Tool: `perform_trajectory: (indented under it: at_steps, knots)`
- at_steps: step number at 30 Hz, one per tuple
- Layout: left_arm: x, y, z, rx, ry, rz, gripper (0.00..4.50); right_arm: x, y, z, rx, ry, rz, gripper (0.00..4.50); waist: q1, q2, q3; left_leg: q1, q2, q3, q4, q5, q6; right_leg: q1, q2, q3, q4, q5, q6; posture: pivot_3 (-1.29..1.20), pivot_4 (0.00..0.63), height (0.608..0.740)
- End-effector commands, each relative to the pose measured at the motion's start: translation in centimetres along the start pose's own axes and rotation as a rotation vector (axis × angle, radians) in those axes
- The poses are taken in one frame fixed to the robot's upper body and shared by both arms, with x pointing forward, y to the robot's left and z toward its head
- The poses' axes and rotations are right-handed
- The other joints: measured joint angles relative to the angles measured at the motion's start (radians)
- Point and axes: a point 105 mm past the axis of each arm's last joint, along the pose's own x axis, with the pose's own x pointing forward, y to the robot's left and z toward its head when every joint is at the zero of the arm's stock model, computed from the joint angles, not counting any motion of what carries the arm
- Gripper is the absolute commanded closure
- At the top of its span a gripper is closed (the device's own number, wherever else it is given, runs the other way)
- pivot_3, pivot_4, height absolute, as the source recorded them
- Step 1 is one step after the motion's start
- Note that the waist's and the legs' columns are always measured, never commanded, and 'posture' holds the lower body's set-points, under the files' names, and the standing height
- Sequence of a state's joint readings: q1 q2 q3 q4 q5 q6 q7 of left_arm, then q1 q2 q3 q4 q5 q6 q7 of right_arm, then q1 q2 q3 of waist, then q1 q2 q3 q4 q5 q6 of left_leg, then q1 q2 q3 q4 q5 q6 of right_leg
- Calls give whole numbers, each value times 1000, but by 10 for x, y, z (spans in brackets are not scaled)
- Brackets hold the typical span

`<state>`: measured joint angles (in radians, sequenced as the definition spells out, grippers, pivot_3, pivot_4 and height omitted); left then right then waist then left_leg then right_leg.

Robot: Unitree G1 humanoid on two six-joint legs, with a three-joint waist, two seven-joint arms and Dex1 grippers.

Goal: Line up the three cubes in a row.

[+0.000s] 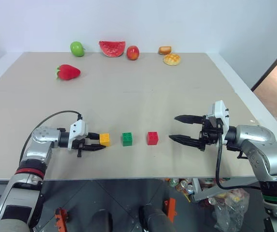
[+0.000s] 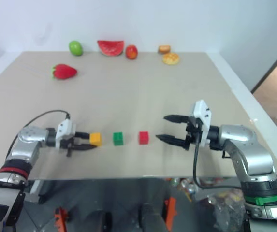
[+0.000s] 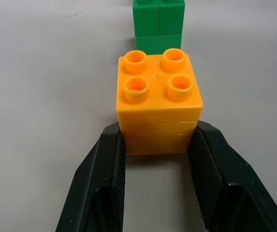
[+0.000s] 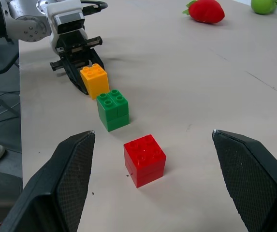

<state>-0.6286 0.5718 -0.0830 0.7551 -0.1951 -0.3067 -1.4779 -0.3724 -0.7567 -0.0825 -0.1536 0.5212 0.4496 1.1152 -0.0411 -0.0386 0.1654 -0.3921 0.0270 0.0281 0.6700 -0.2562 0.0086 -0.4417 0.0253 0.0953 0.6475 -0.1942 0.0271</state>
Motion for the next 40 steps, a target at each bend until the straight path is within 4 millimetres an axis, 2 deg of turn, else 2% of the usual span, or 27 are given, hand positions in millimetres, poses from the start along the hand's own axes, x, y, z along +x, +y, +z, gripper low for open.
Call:
perform_trajectory:
  at_steps: [1,7,11,18,21,25,30,33,36,40]
  knots:
    - [8,-5,-1,7,28,-62,2165,-2,-1,9,-42,-9,0,470,0,0,0,0,0,0,0,0,0,0,0,0,0,0,0,0,150,740]
    - [5,-4,-3,21,38,-27,180,-2,-2,9,-44,-10,1,470,-1,0,0,0,0,0,0,-1,-1,0,0,0,0,-1,1,0,150,740]
    - [-11,-7,-8,4,68,-11,180,0,-3,11,-49,-13,7,470,-5,0,0,0,0,0,0,-2,0,0,1,0,0,-2,1,0,150,740]
    - [-50,-16,-15,-39,127,45,180,3,-7,15,-68,-20,20,470,-20,0,0,4,5,0,-1,-5,3,-1,7,1,2,-3,-4,0,150,740]
    - [-78,-14,-20,-133,140,201,180,4,-12,15,-75,-23,12,470,-36,0,0,5,10,1,-2,-5,4,-1,11,1,3,-3,-7,0,150,740]
    - [-99,-1,-23,-349,59,500,180,5,-24,10,-69,-41,-66,470,-37,0,0,7,14,0,-3,-6,5,-1,14,-1,5,-4,-11,0,150,740]
    - [-109,2,-13,-484,-85,768,180,2,-49,-16,-16,-29,-258,470,-36,0,0,8,19,0,-2,-6,4,-2,19,-2,7,-1,-17,0,150,740]
    - [-108,-11,-3,-511,-138,812,180,2,-44,-29,30,-28,-265,470,-33,0,0,7,19,0,-2,-5,4,-2,19,-2,8,-2,-18,0,150,740]
    - [-111,-27,4,-526,-126,798,180,3,-42,-34,48,-27,-262,470,-34,0,0,7,20,0,-2,-6,2,-3,19,-1,8,-3,-18,0,150,740]
    - [-131,-25,0,-524,-122,910,180,3,-51,-37,66,-40,-332,470,-34,0,0,8,19,1,-2,-7,1,-3,19,0,8,-4,-19,0,150,740]
